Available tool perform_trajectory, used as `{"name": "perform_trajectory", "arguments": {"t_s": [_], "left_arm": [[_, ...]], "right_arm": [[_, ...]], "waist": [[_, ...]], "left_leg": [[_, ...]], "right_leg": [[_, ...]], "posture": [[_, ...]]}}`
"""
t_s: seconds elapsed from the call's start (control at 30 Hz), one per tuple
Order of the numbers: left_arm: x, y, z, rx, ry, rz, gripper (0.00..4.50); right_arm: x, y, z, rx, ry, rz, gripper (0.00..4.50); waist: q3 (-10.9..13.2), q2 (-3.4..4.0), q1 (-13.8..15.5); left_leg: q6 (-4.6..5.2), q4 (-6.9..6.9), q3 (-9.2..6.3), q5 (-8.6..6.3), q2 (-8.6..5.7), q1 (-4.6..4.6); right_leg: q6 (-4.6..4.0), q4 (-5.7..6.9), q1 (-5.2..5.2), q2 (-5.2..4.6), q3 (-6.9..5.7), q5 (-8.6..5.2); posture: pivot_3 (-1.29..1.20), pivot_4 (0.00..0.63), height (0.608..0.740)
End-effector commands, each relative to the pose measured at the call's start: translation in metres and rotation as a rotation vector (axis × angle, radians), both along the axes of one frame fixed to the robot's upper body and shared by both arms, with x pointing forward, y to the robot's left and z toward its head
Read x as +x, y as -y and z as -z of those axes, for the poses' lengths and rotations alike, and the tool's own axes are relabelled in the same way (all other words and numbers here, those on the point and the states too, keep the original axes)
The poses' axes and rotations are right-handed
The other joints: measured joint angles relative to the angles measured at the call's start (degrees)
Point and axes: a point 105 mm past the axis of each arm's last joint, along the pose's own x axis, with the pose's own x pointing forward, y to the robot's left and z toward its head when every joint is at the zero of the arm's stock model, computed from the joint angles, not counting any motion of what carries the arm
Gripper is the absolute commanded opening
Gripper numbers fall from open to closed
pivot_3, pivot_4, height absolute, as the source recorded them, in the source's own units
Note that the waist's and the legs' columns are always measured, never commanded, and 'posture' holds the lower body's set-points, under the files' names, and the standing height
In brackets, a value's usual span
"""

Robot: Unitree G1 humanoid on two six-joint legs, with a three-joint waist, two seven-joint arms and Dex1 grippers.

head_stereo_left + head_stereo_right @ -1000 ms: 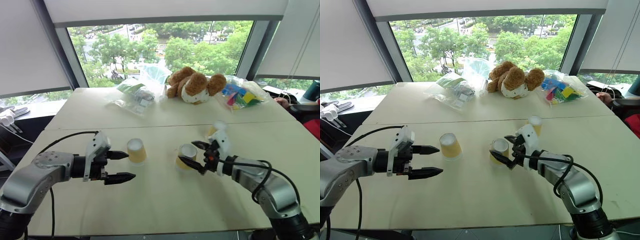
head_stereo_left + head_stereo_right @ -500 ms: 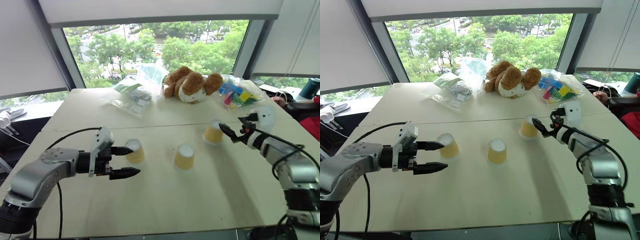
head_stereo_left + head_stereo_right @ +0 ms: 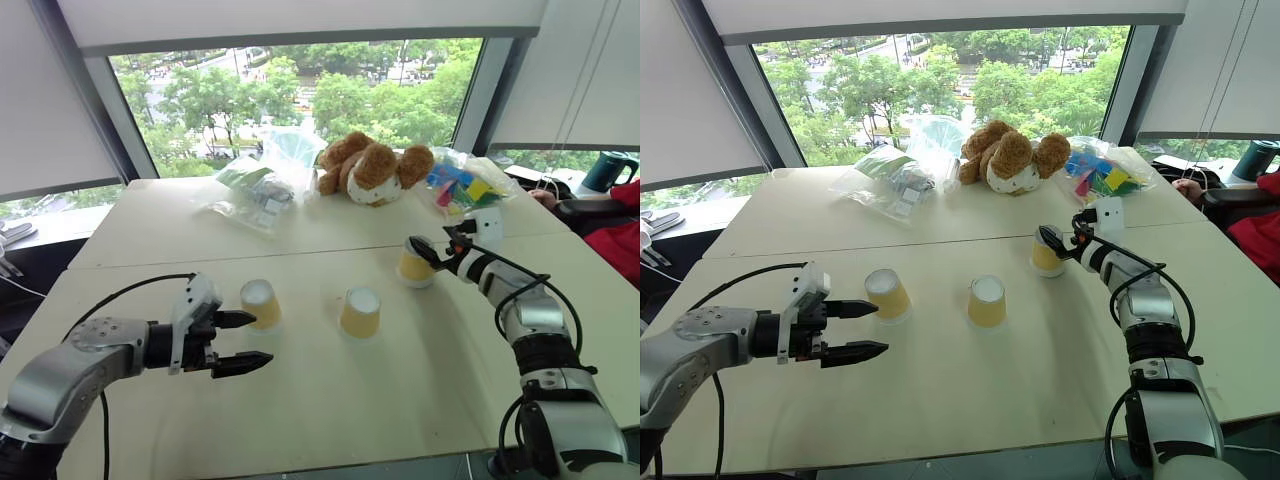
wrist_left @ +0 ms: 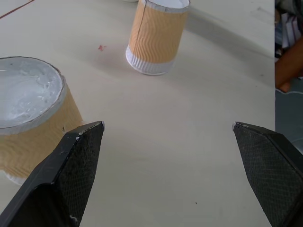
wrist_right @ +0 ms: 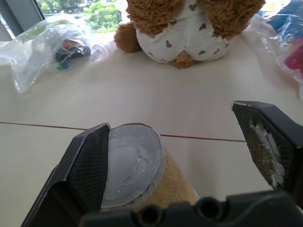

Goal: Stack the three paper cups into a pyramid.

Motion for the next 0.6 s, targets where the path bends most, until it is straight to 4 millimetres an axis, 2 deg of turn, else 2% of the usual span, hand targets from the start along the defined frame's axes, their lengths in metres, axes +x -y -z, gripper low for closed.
{"name": "perform_trajectory", "arguments": {"t_s": [0.03, 0.13, 0.33, 0.6], "left_arm": [[-0.003, 0.000, -0.009, 0.003, 0.040, 0.001, 4.50], [-0.003, 0.000, -0.008, 0.005, 0.038, 0.001, 4.50], [-0.002, 0.001, -0.008, 0.009, 0.037, 0.006, 4.50], [-0.002, 0.001, -0.007, 0.011, 0.032, 0.009, 4.50]], "right_arm": [[-0.001, 0.002, -0.018, 0.016, 0.068, 0.016, 4.45], [-0.002, 0.003, -0.027, 0.025, 0.098, 0.024, 4.45], [-0.010, -0.009, -0.025, 0.019, 0.094, -0.022, 4.45], [-0.018, -0.012, -0.004, 0.021, 0.030, -0.018, 4.45]], "waist": [[0.00, 0.00, -0.01], [0.00, 0.00, 0.01], [0.00, 0.00, 0.01], [0.00, 0.00, 0.01]], "left_leg": [[0.00, -0.01, 0.00, 0.00, 0.00, 0.00], [0.00, 0.00, 0.00, 0.00, 0.00, -0.01], [0.00, -0.01, 0.00, 0.00, 0.00, -0.01], [0.00, -0.01, 0.01, 0.00, -0.02, -0.01]], "right_leg": [[0.00, 0.00, 0.00, 0.00, 0.00, 0.00], [0.00, 0.00, -0.02, 0.00, 0.00, 0.00], [0.00, 0.02, -0.03, 0.00, 0.00, 0.00], [0.00, 0.03, -0.03, -0.03, 0.00, 0.00]], "posture": [[0.00, 0.150, 0.740], [0.00, 0.150, 0.740], [0.00, 0.150, 0.740], [0.00, 0.150, 0.740]]}}
